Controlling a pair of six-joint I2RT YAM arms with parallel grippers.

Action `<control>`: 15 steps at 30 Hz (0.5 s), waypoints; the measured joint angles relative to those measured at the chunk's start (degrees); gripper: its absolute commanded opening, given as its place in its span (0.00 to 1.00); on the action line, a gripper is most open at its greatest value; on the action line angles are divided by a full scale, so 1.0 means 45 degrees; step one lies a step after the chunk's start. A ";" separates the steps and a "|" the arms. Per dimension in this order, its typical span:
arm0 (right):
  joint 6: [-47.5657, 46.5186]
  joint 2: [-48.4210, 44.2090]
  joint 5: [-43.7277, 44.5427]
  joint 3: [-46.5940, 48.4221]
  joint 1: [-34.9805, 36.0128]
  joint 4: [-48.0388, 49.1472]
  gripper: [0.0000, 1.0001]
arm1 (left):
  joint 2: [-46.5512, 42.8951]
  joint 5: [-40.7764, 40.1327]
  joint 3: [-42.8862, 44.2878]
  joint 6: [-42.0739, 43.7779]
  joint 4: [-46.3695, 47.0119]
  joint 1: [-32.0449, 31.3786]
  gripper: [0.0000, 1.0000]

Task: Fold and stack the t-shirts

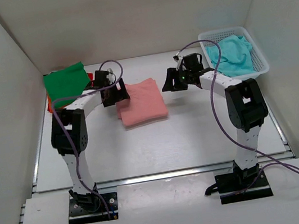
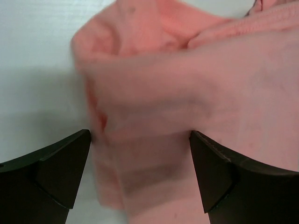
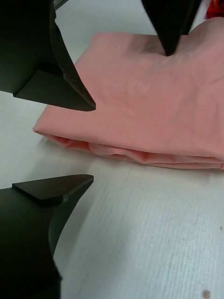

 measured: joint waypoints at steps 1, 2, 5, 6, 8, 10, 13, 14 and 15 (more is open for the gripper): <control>0.0044 -0.0097 -0.0053 -0.0228 -0.0039 0.0078 0.54 | 0.0525 -0.0165 0.0850 0.0282 -0.0442 -0.0146 0.98; 0.0087 -0.0185 -0.0112 -0.0461 -0.0083 0.0160 0.54 | 0.1161 -0.0442 0.1875 0.0646 -0.1020 -0.0335 0.98; 0.0199 -0.0418 -0.0223 -0.1025 -0.0253 0.0340 0.55 | 0.2594 -0.1166 0.4065 0.1627 -0.2803 -0.0962 0.99; 0.0238 -0.0544 -0.0272 -0.1234 -0.0325 0.0418 0.54 | 0.2973 -0.1389 0.4624 0.1919 -0.3424 -0.1171 0.99; 0.0316 -0.0879 -0.0335 -0.1642 -0.0447 0.0607 0.54 | 0.3682 -0.1744 0.5605 0.2453 -0.4619 -0.1486 0.98; 0.0384 -0.1229 -0.0447 -0.1943 -0.0578 0.0860 0.55 | 0.4075 -0.1996 0.6377 0.2856 -0.5634 -0.1753 0.99; 0.0583 -0.2016 -0.0602 -0.2696 -0.0748 0.1409 0.55 | 0.4308 -0.1904 0.6810 0.3172 -0.6625 -0.1875 0.78; 0.0622 -0.2273 -0.0656 -0.2929 -0.0792 0.1564 0.54 | 0.4313 -0.1846 0.6839 0.3259 -0.6853 -0.1870 0.67; 0.0680 -0.2531 -0.0714 -0.3201 -0.0835 0.1807 0.54 | 0.4313 -0.1724 0.6839 0.3332 -0.7023 -0.1851 0.75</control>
